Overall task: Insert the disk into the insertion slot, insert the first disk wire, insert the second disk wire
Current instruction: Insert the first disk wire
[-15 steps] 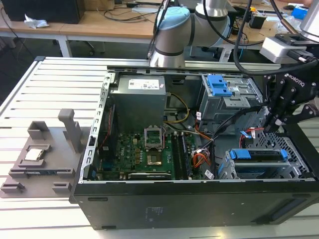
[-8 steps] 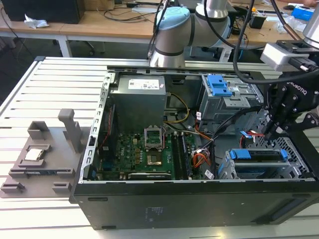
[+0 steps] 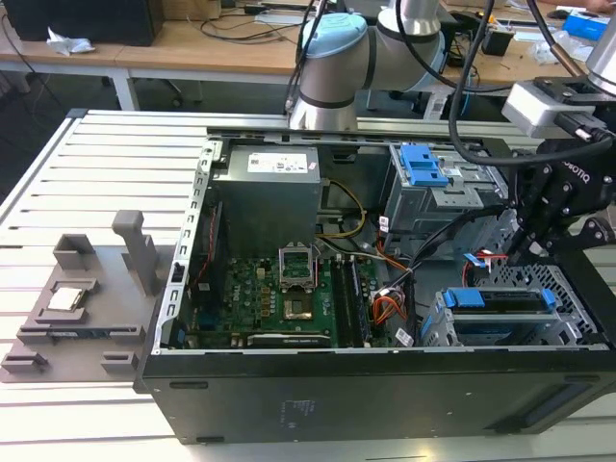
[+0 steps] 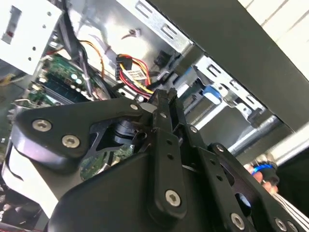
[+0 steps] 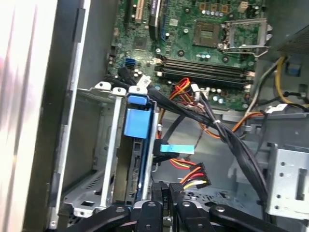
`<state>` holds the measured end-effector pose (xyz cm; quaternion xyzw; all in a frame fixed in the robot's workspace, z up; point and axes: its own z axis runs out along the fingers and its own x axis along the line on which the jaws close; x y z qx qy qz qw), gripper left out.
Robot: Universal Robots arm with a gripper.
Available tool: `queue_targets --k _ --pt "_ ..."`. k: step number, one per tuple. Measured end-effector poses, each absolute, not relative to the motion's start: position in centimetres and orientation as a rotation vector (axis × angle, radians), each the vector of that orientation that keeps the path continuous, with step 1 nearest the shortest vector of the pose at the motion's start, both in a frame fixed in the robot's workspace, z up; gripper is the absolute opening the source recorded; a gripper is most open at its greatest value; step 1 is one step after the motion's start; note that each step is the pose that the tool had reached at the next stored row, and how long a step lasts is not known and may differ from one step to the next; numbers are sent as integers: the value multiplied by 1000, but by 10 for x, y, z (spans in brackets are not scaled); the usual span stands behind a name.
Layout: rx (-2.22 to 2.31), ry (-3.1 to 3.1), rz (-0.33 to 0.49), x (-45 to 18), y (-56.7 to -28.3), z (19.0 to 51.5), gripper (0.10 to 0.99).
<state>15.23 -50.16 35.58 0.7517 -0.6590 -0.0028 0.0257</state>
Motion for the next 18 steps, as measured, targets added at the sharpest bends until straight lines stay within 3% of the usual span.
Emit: queue_targets --k 18 --pt "2331 -2043 -21 149 -526 350 180"
